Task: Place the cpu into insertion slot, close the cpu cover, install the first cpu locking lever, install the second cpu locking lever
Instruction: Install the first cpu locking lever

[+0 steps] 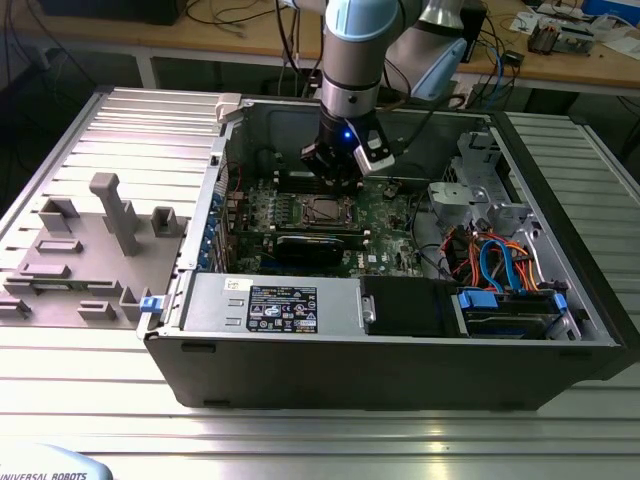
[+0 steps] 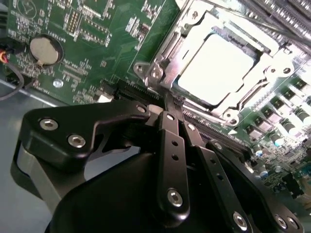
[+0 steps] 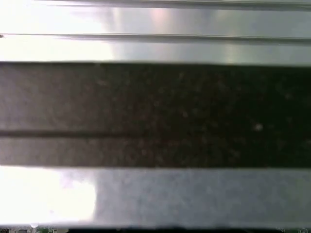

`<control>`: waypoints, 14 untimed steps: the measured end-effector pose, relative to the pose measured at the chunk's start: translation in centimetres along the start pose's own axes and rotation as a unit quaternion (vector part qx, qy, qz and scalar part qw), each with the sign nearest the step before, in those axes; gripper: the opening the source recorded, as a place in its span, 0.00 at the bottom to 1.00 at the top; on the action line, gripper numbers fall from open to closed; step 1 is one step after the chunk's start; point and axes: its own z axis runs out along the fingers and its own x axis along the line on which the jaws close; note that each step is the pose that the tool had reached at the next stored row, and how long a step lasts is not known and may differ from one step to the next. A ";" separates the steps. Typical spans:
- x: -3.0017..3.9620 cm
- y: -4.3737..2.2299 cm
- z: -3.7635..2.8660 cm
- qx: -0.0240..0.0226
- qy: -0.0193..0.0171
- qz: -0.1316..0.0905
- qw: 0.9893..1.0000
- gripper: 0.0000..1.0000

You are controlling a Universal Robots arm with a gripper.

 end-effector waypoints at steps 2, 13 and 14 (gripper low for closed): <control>0.00 -0.02 0.12 0.003 0.000 0.001 1.000 0.11; 0.00 0.01 -0.25 0.000 0.000 0.001 1.000 0.11; 0.00 0.03 -0.46 0.000 0.000 0.001 1.000 0.11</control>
